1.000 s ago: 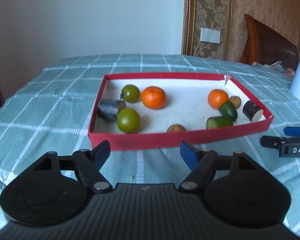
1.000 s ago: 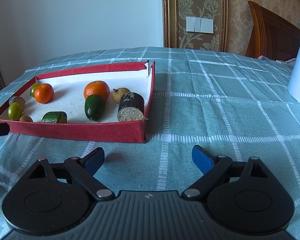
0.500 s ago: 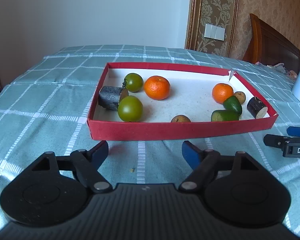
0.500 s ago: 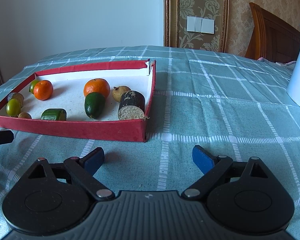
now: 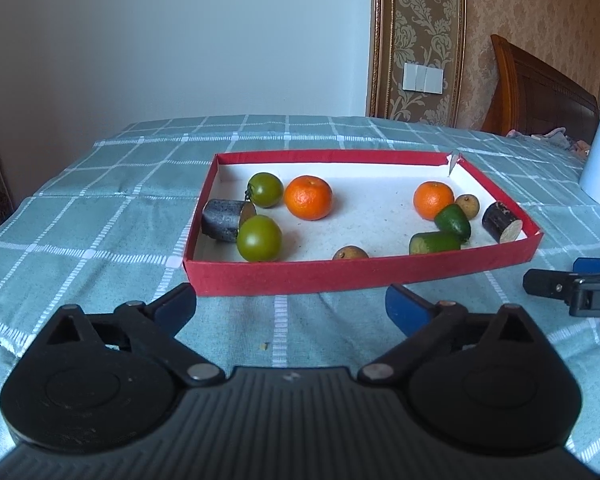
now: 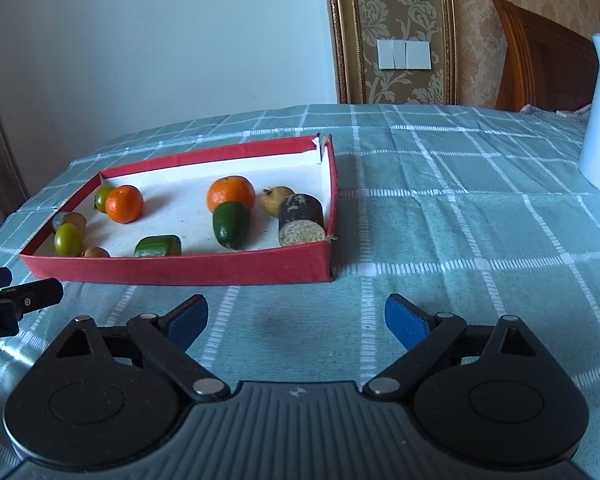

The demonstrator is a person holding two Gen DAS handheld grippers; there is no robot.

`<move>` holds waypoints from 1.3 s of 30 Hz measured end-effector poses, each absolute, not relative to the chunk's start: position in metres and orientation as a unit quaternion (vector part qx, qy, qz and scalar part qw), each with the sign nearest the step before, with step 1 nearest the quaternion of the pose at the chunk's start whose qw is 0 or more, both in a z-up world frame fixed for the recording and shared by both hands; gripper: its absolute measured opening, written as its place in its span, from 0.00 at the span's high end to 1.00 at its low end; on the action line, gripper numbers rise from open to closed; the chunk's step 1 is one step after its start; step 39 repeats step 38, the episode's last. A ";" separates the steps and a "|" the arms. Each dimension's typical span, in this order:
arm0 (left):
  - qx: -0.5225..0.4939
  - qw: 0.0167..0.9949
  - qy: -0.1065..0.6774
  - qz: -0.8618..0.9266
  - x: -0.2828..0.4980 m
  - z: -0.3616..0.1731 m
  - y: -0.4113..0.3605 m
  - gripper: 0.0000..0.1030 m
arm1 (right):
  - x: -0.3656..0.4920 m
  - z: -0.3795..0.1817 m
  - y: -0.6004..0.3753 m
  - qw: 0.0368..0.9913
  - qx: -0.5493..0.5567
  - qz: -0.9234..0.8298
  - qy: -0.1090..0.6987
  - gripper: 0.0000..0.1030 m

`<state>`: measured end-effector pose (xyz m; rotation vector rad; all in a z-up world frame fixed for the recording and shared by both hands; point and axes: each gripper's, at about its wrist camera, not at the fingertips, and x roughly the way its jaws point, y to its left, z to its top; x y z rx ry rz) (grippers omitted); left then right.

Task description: Organize fruits

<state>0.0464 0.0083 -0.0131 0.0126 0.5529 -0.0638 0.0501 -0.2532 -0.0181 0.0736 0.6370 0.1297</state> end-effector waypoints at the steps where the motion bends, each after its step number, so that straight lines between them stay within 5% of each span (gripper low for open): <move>1: 0.007 0.962 0.272 -0.033 0.045 -0.012 0.008 0.01 | 0.049 -0.017 -0.252 0.948 0.035 0.062 0.311 0.07; 39: 0.031 0.968 0.248 -0.031 0.039 -0.011 0.003 0.00 | 0.034 -0.015 -0.203 0.955 -0.040 0.065 0.286 0.07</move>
